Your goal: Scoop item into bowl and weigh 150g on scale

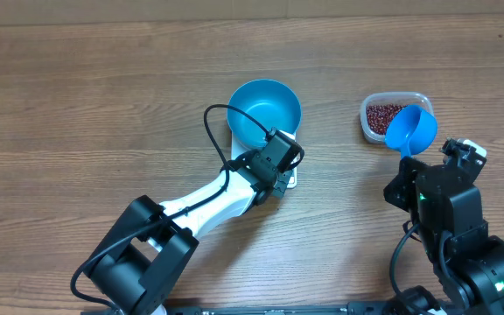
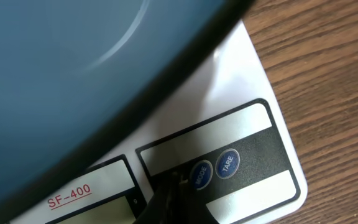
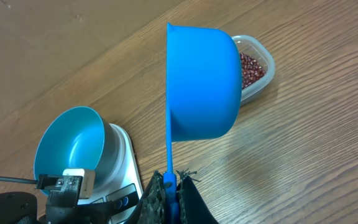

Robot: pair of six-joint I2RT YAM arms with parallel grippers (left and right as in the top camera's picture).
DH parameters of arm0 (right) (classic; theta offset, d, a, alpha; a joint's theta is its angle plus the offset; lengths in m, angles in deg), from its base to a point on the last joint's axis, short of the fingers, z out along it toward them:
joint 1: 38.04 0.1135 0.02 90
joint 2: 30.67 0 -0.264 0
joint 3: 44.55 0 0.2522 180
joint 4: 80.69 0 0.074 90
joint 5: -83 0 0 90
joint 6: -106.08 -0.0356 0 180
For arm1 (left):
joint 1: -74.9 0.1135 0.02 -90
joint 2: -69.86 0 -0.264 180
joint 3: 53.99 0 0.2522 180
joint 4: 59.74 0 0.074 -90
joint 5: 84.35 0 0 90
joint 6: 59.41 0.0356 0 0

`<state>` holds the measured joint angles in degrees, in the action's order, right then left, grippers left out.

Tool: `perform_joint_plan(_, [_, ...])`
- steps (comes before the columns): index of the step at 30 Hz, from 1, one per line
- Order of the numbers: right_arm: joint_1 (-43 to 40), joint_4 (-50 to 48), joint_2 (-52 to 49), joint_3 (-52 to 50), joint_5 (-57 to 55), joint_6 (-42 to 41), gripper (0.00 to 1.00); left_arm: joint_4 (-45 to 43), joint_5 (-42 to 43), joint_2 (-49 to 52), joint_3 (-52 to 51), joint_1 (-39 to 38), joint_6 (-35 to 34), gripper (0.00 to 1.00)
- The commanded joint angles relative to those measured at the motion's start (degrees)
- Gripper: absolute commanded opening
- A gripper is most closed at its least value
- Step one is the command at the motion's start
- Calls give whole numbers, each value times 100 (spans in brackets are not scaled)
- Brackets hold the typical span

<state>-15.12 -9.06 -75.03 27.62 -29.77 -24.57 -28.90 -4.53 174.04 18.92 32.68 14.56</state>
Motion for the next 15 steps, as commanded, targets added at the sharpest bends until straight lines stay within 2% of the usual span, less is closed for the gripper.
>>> perform_joint_plan(1, [22, -52, 61, 181, -105, 17, 4, -44, -116, 114, -17, 33, 101, 4])
perform_joint_plan(15, [22, -46, 61, 181, -103, 17, 4, -17, -72, 299, -17, 133, 59, 4])
